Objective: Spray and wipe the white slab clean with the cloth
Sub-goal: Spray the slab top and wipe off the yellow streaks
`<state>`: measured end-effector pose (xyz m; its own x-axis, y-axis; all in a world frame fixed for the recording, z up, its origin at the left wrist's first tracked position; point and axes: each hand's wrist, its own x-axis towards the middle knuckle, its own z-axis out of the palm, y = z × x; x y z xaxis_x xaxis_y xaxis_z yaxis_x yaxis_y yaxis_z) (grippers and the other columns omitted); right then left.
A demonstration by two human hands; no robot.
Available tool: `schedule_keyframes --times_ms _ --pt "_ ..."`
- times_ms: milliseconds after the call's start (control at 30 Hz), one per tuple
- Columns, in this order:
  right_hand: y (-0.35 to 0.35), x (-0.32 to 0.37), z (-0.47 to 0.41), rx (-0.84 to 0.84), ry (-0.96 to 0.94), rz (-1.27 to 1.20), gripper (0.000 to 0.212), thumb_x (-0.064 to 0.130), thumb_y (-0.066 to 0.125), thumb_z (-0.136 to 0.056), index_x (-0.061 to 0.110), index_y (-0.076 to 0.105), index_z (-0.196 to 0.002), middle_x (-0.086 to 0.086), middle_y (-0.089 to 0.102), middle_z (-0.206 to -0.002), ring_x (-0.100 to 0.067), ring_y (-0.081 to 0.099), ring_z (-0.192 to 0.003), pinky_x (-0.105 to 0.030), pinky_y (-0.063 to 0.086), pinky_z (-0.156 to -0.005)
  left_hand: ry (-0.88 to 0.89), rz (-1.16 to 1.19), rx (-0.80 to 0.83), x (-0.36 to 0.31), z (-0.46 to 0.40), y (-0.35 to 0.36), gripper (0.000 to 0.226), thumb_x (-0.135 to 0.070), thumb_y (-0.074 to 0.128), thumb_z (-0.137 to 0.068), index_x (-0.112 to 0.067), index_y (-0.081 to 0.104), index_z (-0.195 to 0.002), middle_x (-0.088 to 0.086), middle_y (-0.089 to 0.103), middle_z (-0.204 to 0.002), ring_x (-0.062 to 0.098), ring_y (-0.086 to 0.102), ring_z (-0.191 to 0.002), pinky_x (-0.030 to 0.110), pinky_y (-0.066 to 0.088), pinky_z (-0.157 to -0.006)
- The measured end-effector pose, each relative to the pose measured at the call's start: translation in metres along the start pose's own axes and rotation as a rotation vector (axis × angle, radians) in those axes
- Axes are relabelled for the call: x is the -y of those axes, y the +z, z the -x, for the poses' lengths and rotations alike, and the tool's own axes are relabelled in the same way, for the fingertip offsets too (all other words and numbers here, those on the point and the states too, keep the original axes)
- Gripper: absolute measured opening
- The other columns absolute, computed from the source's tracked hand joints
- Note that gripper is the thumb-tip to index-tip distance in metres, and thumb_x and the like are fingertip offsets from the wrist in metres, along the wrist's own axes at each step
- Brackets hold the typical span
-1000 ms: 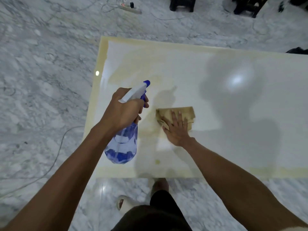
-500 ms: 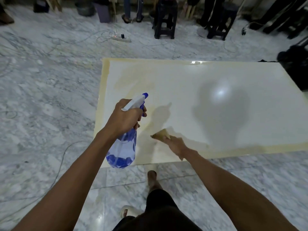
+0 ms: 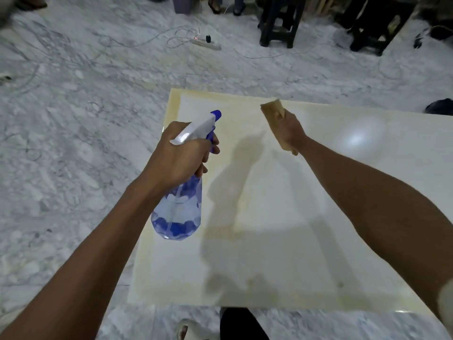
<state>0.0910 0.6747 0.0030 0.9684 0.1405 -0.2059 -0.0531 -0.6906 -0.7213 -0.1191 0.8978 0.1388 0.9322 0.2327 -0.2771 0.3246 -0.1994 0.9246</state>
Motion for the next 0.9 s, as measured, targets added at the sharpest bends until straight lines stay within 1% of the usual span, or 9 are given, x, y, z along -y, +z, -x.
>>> schedule_keyframes --times_ms 67,133,200,333,567,633,733,800,900 --pt "0.015 0.003 -0.059 0.051 -0.055 0.08 0.031 0.023 0.036 -0.105 0.007 0.055 -0.123 -0.014 0.061 -0.104 -0.029 0.056 -0.092 -0.033 0.036 -0.072 -0.001 0.007 -0.036 0.002 -0.03 -0.005 0.027 -0.013 0.047 -0.071 0.002 0.069 -0.079 0.012 0.075 -0.077 0.015 0.047 -0.033 0.057 0.058 -0.063" --pt "0.048 -0.007 -0.11 0.193 -0.098 0.219 0.038 0.026 0.034 -0.106 0.013 0.048 -0.139 -0.014 0.056 -0.134 -0.032 0.054 -0.117 -0.034 0.039 -0.089 -0.003 0.008 -0.07 0.008 -0.053 -0.01 0.024 -0.009 0.047 -0.069 -0.001 0.068 -0.076 0.015 0.076 -0.087 0.013 0.046 -0.032 0.056 0.058 -0.062" --pt "0.094 -0.032 -0.136 0.344 -0.085 0.54 0.055 0.04 0.031 -0.106 0.019 0.022 -0.156 -0.012 0.022 -0.163 -0.037 0.024 -0.147 -0.05 0.022 -0.116 -0.015 -0.009 -0.098 0.017 -0.07 -0.014 0.024 -0.005 0.047 -0.069 0.0 0.069 -0.078 0.015 0.077 -0.091 0.013 0.046 -0.032 0.055 0.058 -0.061" --pt "0.148 -0.063 -0.114 0.328 -0.075 0.737 0.062 0.058 0.018 -0.102 0.039 -0.003 -0.157 -0.006 -0.019 -0.165 -0.037 -0.02 -0.15 -0.057 -0.016 -0.116 -0.065 -0.047 -0.132 0.037 -0.081 -0.02 0.021 0.006 0.047 -0.077 0.002 0.067 -0.074 0.015 0.076 -0.09 0.015 0.046 -0.033 0.054 0.057 -0.059" --pt "0.155 -0.081 0.021 0.385 -0.214 0.807 0.065 0.057 0.021 -0.102 0.042 -0.022 -0.15 -0.009 -0.016 -0.165 -0.038 -0.017 -0.15 -0.06 -0.01 -0.118 -0.131 -0.034 -0.049 0.058 -0.029 -0.017 0.022 -0.006 0.048 -0.069 0.005 0.066 -0.075 0.005 0.076 -0.078 0.015 0.048 -0.034 0.058 0.058 -0.061" --pt "0.157 -0.085 0.076 0.327 -0.308 0.832 0.071 0.053 0.026 -0.102 0.045 -0.03 -0.144 -0.016 0.005 -0.166 -0.044 0.004 -0.151 -0.064 0.004 -0.118 -0.121 -0.035 -0.014 0.067 -0.003 -0.016 0.025 -0.006 0.048 -0.073 0.008 0.067 -0.081 -0.003 0.07 -0.063 0.016 0.049 -0.036 0.059 0.059 -0.063" --pt "0.168 -0.105 0.161 0.355 -0.262 0.787 0.067 0.052 0.035 -0.095 0.04 0.01 -0.156 -0.02 0.039 -0.154 -0.048 0.036 -0.14 -0.064 0.02 -0.112 -0.127 -0.026 0.029 0.084 0.04 -0.018 0.021 -0.002 0.049 -0.079 0.007 0.067 -0.082 0.0 0.069 -0.061 0.018 0.047 -0.035 0.06 0.059 -0.064" --pt "0.177 -0.114 0.222 0.42 -0.245 0.761 0.065 0.058 0.019 -0.094 0.041 0.011 -0.155 -0.014 0.015 -0.164 -0.038 0.002 -0.152 -0.057 -0.002 -0.118 -0.146 -0.034 0.057 0.095 0.07 -0.02 0.019 -0.003 0.051 -0.078 0.005 0.068 -0.079 0.004 0.072 -0.069 0.017 0.048 -0.036 0.057 0.058 -0.065" --pt "0.184 -0.114 0.297 0.492 -0.168 0.778 0.067 0.064 -0.007 -0.086 0.045 -0.016 -0.15 0.0 -0.034 -0.157 -0.025 -0.04 -0.14 -0.051 -0.021 -0.117 -0.16 -0.047 0.083 0.11 0.108 -0.025 0.017 -0.002 0.053 -0.084 0.007 0.066 -0.079 0.02 0.074 -0.085 0.016 0.049 -0.038 0.051 0.056 -0.058"
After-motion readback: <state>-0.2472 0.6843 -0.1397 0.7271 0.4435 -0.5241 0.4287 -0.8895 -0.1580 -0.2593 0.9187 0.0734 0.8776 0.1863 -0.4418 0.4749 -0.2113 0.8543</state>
